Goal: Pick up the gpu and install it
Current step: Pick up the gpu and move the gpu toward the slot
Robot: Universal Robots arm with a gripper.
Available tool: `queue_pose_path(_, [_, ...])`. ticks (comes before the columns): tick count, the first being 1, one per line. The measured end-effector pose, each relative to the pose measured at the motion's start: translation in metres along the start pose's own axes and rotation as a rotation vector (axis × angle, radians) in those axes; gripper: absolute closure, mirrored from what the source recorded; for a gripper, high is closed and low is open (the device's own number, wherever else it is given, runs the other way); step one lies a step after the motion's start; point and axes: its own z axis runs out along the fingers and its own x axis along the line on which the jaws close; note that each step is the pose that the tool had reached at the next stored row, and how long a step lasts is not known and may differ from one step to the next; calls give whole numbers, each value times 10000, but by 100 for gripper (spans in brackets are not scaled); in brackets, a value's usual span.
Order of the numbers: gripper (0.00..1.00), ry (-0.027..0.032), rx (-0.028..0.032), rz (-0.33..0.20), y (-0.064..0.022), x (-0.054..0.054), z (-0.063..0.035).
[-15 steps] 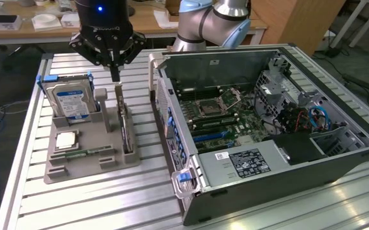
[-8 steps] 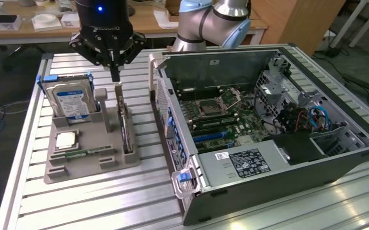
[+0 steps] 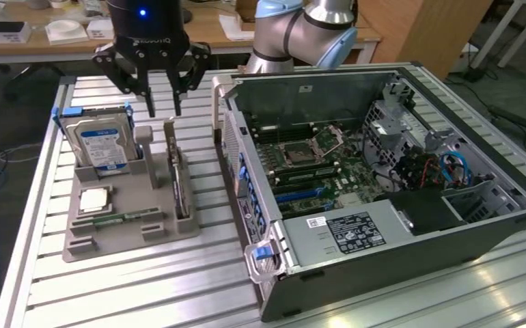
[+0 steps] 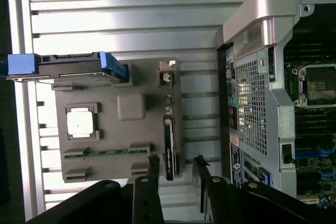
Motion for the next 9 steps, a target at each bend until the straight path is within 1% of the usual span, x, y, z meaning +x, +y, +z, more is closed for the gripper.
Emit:
queue_pose_path(2, [59,10,-5,-215,-1,2,7])
queue_pose_path(3, [53,15,-8,-342,-1,3,15])
queue_pose_path(6, [53,32,-10,-737,-2,4,50])
queue_pose_path(9, [53,47,19,-1106,-4,3,85])
